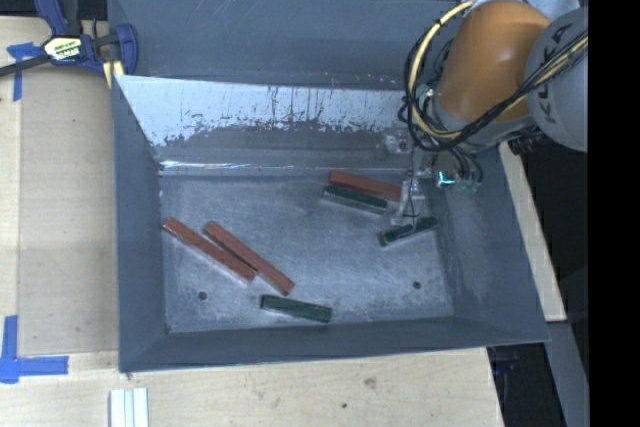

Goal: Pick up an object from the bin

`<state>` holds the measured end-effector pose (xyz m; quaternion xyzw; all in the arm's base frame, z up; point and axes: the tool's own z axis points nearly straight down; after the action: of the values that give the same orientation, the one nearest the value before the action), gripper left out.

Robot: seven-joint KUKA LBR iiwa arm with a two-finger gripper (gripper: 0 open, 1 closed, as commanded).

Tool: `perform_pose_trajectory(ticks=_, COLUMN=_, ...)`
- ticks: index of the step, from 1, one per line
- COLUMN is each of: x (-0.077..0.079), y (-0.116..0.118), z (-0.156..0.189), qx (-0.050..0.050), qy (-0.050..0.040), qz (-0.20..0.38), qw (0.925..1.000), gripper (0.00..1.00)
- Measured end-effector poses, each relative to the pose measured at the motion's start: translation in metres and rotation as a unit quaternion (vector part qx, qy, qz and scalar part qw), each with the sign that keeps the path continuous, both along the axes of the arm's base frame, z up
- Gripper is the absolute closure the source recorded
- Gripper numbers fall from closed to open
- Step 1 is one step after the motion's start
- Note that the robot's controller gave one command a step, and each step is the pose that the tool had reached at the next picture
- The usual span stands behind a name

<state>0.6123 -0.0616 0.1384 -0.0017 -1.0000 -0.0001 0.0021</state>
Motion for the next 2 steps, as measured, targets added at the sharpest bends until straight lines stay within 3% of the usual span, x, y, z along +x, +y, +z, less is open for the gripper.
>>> perform_pose_trajectory(ticks=1, x=0.002, y=0.0, z=0.004, qx=0.0, qy=-0.0041, qz=0.001, qw=1.0, gripper=0.0)
perform_pose_trajectory(ticks=2, x=0.006, y=0.019, z=-0.068, qx=0.0, qy=-0.0041, qz=-0.056, qw=0.9984, gripper=1.0)
